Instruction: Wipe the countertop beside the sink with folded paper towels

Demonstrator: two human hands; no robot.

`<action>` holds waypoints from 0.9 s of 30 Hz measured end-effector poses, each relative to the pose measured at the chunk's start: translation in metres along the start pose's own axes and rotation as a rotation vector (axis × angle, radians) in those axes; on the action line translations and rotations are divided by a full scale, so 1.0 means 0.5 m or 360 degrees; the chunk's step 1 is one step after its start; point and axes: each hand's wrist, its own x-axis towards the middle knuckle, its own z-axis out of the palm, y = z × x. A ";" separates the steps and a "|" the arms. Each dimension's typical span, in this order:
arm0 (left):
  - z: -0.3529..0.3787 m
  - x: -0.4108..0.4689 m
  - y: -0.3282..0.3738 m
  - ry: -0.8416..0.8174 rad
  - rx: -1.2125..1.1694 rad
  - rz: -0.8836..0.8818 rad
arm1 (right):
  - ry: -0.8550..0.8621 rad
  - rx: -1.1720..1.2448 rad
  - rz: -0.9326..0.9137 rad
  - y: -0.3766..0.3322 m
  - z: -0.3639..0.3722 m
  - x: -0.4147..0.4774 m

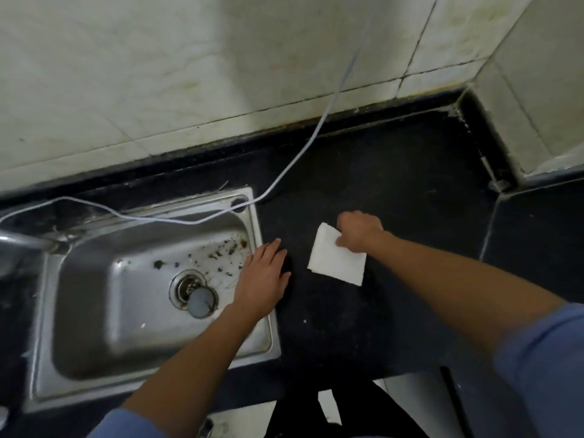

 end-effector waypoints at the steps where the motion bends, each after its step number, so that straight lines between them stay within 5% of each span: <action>1: 0.003 -0.016 -0.006 0.0005 -0.0012 -0.0049 | -0.0023 0.0033 0.0002 -0.002 0.000 0.001; 7: -0.009 -0.064 -0.025 0.0103 -0.0045 -0.0201 | 0.0102 0.0324 -0.0114 -0.005 0.007 -0.030; 13: -0.078 -0.031 -0.020 0.0058 0.0083 -0.0020 | 0.0446 0.0221 -0.0286 0.001 -0.017 -0.138; 18: -0.140 0.014 0.005 0.0049 0.0252 0.0332 | 0.0816 0.0048 -0.0273 0.021 -0.018 -0.251; 27: -0.220 0.003 0.183 0.0205 0.0559 0.1138 | 0.1421 -0.0307 0.0164 0.048 0.097 -0.552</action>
